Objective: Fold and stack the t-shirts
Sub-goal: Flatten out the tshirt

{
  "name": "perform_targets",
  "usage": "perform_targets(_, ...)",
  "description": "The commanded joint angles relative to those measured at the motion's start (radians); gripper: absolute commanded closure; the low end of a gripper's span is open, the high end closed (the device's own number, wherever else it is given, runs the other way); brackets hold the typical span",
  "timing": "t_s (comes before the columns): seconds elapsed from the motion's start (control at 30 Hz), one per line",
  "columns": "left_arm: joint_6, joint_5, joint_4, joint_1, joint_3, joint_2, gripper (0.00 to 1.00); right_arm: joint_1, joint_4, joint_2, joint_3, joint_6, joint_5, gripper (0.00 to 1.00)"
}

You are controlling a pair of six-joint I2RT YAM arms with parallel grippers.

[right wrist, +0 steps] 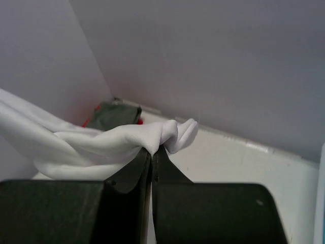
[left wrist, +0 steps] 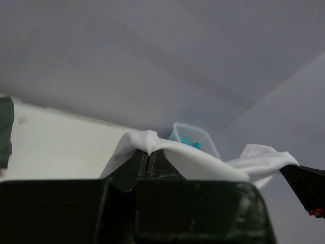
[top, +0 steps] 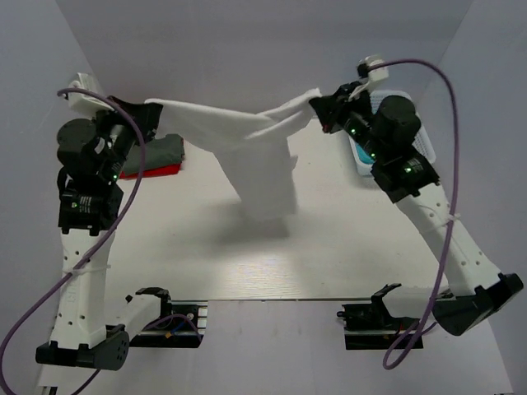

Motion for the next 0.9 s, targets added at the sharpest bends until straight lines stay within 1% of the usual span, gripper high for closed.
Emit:
perform_targets(0.0,0.033,0.021,-0.025,-0.001,0.131,-0.016,1.00,-0.002,-0.006,-0.041,0.125,-0.075,0.074,1.00)
perform_targets(0.1,0.044,-0.005,-0.045,-0.001,0.206,-0.025,1.00,-0.002,0.007,-0.070,0.190,-0.098,0.108,1.00)
perform_targets(0.13,0.044,-0.017,-0.045,-0.001,0.219,-0.025,1.00,-0.002,0.013,-0.073,0.198,-0.124,0.173,1.00)
perform_targets(0.17,0.044,-0.045,-0.059,-0.001,0.237,-0.025,1.00,-0.002,0.013,-0.071,0.228,-0.131,0.195,1.00)
perform_targets(0.23,0.044,-0.059,-0.089,-0.001,0.248,0.007,1.00,-0.002,0.000,-0.064,0.250,-0.158,0.264,1.00)
perform_targets(0.33,0.044,-0.054,-0.090,-0.001,0.262,0.054,1.00,-0.004,-0.014,-0.035,0.273,-0.178,0.303,1.00)
perform_targets(0.43,0.032,-0.042,-0.067,-0.001,0.253,0.105,1.00,-0.007,0.003,0.022,0.259,-0.181,0.343,1.00)
perform_targets(0.47,0.032,-0.033,-0.053,-0.001,0.242,0.145,1.00,-0.007,0.010,0.034,0.258,-0.181,0.373,1.00)
perform_targets(0.5,0.032,-0.033,-0.053,-0.001,0.242,0.168,1.00,-0.008,0.013,0.089,0.264,-0.189,0.383,1.00)
perform_targets(0.57,0.032,-0.019,-0.053,0.008,0.262,0.225,1.00,-0.014,0.020,0.139,0.279,-0.194,0.410,1.00)
perform_targets(0.6,0.032,-0.019,-0.053,0.008,0.277,0.284,1.00,-0.019,0.018,0.219,0.323,-0.204,0.416,1.00)
perform_targets(0.67,0.042,-0.008,-0.053,0.018,0.329,0.343,1.00,-0.034,0.026,0.283,0.363,-0.235,0.433,1.00)
perform_targets(0.7,0.042,-0.008,-0.053,0.019,0.360,0.378,1.00,-0.040,0.012,0.383,0.473,-0.239,0.429,1.00)
perform_targets(0.73,0.052,-0.008,-0.063,0.019,0.439,0.451,1.00,-0.051,-0.005,0.418,0.515,-0.241,0.429,1.00)
perform_targets(0.77,0.065,-0.008,-0.098,0.019,0.491,0.490,1.00,-0.059,-0.041,0.485,0.616,-0.230,0.418,1.00)
perform_targets(0.8,0.078,-0.008,-0.114,0.019,0.545,0.530,1.00,-0.071,-0.058,0.517,0.668,-0.221,0.389,1.00)
perform_targets(0.83,0.090,0.003,-0.129,0.019,0.660,0.570,1.00,-0.076,-0.075,0.565,0.798,-0.217,0.383,1.00)
perform_targets(0.87,0.099,0.013,-0.181,0.019,0.723,0.646,1.00,-0.088,-0.069,0.600,0.839,-0.217,0.349,1.00)
